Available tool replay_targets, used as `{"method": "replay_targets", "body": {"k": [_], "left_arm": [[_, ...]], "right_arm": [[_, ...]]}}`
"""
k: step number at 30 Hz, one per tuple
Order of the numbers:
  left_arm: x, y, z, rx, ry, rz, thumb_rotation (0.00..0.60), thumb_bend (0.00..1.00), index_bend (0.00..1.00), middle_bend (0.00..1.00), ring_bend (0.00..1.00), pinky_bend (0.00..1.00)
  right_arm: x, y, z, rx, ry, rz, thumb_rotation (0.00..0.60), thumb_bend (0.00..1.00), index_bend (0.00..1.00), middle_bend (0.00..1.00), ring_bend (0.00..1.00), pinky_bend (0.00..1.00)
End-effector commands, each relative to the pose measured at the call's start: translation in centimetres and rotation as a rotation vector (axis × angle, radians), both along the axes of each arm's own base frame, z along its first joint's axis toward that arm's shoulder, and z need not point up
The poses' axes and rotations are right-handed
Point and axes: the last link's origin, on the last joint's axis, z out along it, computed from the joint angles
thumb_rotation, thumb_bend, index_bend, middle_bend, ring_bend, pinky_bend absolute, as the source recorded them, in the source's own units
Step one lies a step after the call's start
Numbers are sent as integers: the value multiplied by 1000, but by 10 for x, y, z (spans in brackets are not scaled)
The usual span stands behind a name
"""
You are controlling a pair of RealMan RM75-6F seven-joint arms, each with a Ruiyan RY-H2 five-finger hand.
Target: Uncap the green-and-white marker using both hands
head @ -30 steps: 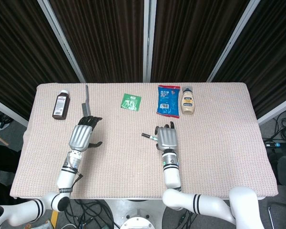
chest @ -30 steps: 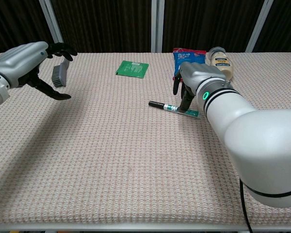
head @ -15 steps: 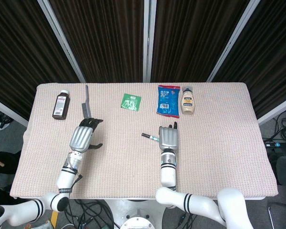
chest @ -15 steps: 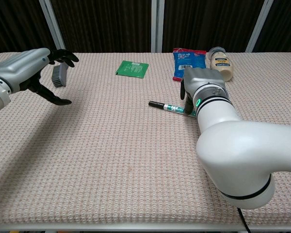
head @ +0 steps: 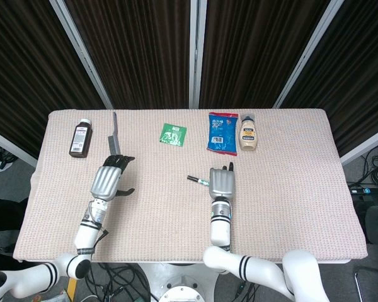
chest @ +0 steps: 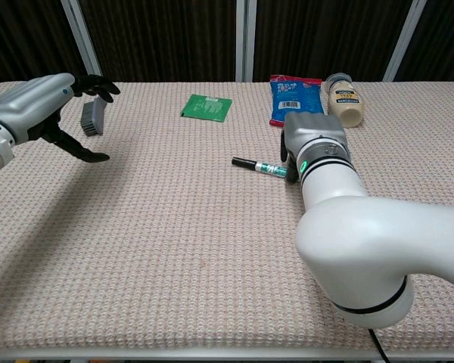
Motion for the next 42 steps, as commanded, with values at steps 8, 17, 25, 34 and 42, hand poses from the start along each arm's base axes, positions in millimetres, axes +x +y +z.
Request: {"method": "replay_targets", "body": {"k": [8, 17, 25, 34, 42], "left_arm": [[-4, -1, 0, -3, 6, 6, 600, 1, 184, 203, 140, 147], [-7, -3, -2, -11, 9, 13, 600, 0, 184, 203, 140, 147], [-5, -4, -3, -20, 15, 6, 600, 0, 184, 203, 140, 147], [-4, -3, -5, -24, 18, 8, 600, 0, 184, 203, 140, 148], [6, 3, -8, -21, 31, -14, 600, 23, 184, 205, 140, 193]], "right_arm": [[1, 0, -8, 11, 26, -5, 600, 148, 517, 519, 277, 108], [-1, -1, -11, 20, 44, -8, 600, 158, 531, 530, 288, 114], [-1, -3, -10, 4, 43, 6, 600, 215, 586, 567, 321, 126], [-2, -4, -3, -33, 44, 51, 600, 266, 651, 605, 358, 134], [-1, -9, 28, -87, 7, 150, 600, 275, 676, 619, 361, 134]]}}
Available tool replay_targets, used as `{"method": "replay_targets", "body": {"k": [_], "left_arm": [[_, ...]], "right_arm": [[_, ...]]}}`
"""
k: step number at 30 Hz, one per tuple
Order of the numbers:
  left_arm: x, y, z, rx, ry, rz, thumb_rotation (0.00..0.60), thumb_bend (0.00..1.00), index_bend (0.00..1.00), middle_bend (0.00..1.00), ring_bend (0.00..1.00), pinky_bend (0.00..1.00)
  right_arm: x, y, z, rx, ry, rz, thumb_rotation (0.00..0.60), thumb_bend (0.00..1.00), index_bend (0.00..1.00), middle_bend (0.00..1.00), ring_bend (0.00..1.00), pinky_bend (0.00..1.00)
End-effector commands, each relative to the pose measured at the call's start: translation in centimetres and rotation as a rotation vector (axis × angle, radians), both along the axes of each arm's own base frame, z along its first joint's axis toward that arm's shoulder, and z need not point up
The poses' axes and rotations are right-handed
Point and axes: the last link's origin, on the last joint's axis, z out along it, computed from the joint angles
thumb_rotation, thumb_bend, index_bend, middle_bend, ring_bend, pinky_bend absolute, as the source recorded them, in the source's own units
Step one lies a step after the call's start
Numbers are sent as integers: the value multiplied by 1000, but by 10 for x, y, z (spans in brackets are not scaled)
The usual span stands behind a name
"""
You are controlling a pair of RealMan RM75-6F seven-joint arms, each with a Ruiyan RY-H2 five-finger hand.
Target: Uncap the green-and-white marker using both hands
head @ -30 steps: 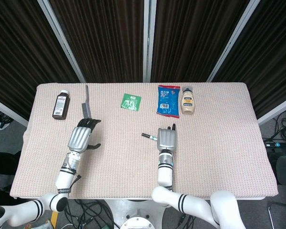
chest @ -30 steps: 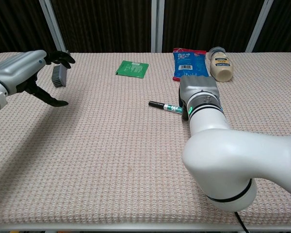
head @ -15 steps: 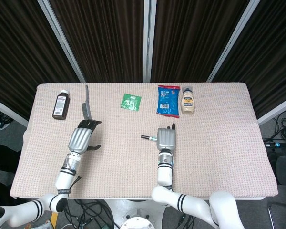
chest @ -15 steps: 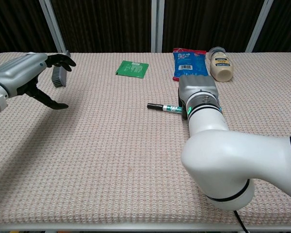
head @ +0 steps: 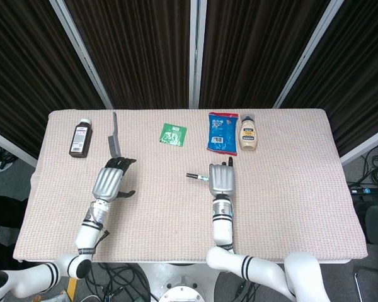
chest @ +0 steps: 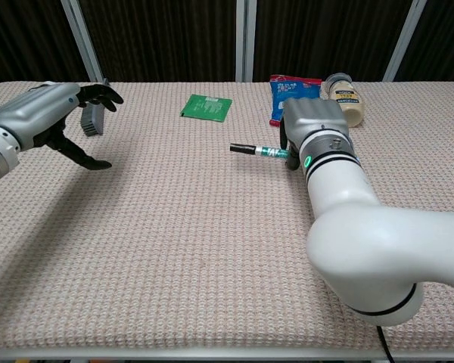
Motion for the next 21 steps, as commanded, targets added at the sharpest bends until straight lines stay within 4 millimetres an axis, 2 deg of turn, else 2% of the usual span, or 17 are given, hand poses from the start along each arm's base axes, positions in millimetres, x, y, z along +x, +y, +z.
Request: {"method": "replay_targets", "body": {"k": [1, 6, 9, 15, 21], "left_arm": [[8, 3, -2, 7, 13, -29, 600, 28, 186, 208, 140, 197], [29, 7, -5, 70, 64, -149, 600, 112, 236, 263, 166, 268], [41, 9, -10, 93, 74, -185, 600, 128, 258, 288, 188, 292], [63, 22, -18, 149, 183, -159, 600, 155, 269, 296, 211, 317], [87, 26, -24, 186, 212, -115, 600, 166, 292, 322, 245, 344]], "right_arm": [[0, -3, 19, -28, -1, 58, 600, 275, 676, 619, 361, 134], [9, -9, 40, -83, 63, 158, 600, 273, 677, 621, 361, 134], [15, -13, 43, -97, 90, 192, 600, 273, 679, 623, 361, 134], [25, -14, 34, -74, 103, 233, 600, 273, 679, 623, 361, 134], [31, -10, 22, -58, 81, 248, 600, 273, 679, 622, 361, 134]]}}
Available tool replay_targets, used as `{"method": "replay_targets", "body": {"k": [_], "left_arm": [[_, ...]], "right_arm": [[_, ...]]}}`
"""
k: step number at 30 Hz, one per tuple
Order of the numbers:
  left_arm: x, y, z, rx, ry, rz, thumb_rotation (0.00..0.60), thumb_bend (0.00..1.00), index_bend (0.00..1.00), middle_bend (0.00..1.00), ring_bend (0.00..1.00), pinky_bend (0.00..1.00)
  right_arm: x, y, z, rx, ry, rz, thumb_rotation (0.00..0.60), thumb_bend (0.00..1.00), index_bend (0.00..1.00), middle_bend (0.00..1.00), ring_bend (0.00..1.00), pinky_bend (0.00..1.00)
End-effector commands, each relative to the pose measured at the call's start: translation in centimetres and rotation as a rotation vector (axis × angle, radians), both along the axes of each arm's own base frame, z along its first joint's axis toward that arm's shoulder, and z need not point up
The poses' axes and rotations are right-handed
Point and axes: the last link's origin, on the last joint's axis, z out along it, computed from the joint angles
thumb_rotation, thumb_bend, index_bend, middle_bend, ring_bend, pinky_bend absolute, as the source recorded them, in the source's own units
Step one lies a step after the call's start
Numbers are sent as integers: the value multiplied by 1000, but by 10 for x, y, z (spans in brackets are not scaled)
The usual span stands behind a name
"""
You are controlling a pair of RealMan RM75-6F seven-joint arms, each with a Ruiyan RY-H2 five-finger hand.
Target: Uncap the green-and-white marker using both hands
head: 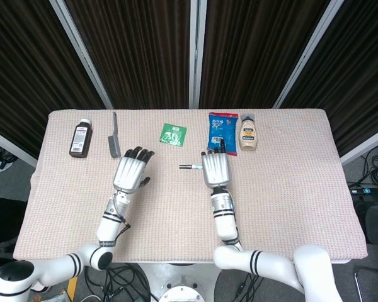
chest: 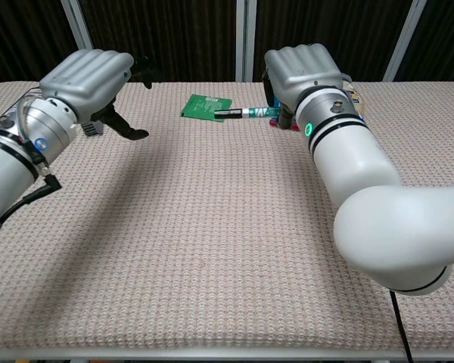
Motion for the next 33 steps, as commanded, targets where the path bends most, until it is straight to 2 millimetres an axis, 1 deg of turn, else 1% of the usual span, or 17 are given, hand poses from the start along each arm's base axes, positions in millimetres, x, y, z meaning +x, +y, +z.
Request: {"method": "replay_targets", "body": {"k": [1, 6, 11, 15, 23, 33], "left_arm": [[24, 2, -7, 31, 8, 17, 600, 167, 297, 326, 249, 348], [37, -3, -16, 19, 16, 6, 600, 169, 336, 368, 287, 373], [42, -5, -19, 27, 19, -1, 600, 169, 400, 426, 334, 409], [45, -5, -20, 93, 88, -65, 600, 171, 439, 434, 341, 416], [46, -2, -27, 112, 109, -73, 600, 174, 439, 432, 340, 417], [40, -2, -36, 79, 117, -38, 600, 174, 439, 430, 341, 416]], "right_arm": [[4, 2, -4, 6, -18, 6, 600, 273, 679, 622, 361, 134], [9, 5, -8, -29, -68, -10, 600, 273, 679, 623, 362, 134], [13, 8, -13, -39, -89, -15, 600, 274, 679, 623, 362, 133], [18, 9, -17, -27, -100, -15, 600, 273, 678, 624, 362, 134], [24, 12, -22, -14, -117, -16, 600, 274, 678, 623, 361, 134], [28, 13, -22, -14, -136, -19, 600, 274, 678, 624, 361, 134]]}}
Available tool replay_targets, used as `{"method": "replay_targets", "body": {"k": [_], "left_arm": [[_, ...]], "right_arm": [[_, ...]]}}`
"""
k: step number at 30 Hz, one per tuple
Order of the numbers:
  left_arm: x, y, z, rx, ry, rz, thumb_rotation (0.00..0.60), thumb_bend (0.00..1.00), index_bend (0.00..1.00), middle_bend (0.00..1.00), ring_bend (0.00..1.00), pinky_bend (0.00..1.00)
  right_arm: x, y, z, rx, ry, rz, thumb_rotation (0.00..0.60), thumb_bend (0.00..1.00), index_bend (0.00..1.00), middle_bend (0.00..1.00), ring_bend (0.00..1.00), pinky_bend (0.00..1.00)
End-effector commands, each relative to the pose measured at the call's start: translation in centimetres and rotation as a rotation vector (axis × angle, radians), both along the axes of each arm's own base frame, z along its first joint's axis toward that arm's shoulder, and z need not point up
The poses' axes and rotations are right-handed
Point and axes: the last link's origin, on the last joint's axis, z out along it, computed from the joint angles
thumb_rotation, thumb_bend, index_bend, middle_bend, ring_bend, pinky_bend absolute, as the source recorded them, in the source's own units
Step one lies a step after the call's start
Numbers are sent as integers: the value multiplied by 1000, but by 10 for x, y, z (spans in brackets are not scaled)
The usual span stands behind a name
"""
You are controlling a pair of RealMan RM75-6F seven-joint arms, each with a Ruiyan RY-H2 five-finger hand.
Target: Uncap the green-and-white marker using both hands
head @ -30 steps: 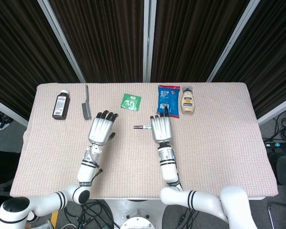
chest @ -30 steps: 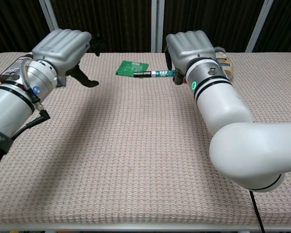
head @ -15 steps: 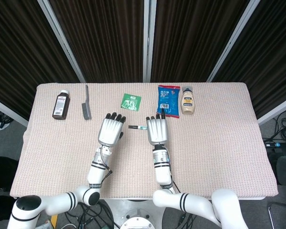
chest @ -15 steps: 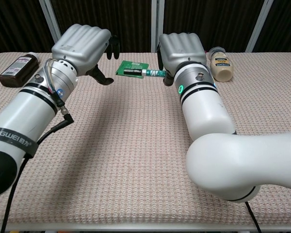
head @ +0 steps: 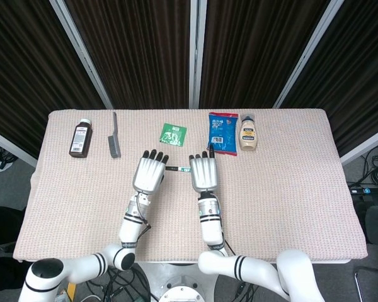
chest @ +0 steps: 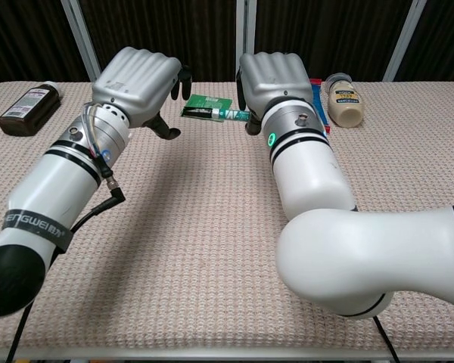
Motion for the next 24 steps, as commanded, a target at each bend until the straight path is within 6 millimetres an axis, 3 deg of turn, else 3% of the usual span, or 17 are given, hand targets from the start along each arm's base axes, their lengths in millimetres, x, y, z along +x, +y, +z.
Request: {"method": "replay_targets", "body": {"k": [1, 12, 24], "left_arm": [[-1, 0, -1, -3, 3, 6, 600, 175, 440, 430, 341, 417], [-4, 2, -6, -3, -4, 10, 600, 250, 460, 449, 359, 431], [-6, -1, -5, -2, -13, 5, 600, 247, 464, 454, 370, 438]], "right_arm": [[1, 0, 0, 2, -3, -1, 600, 274, 678, 623, 361, 135], [2, 1, -5, 14, 3, 0, 600, 276, 678, 623, 362, 135], [2, 1, -8, 17, 10, -6, 600, 278, 678, 623, 361, 136]]}}
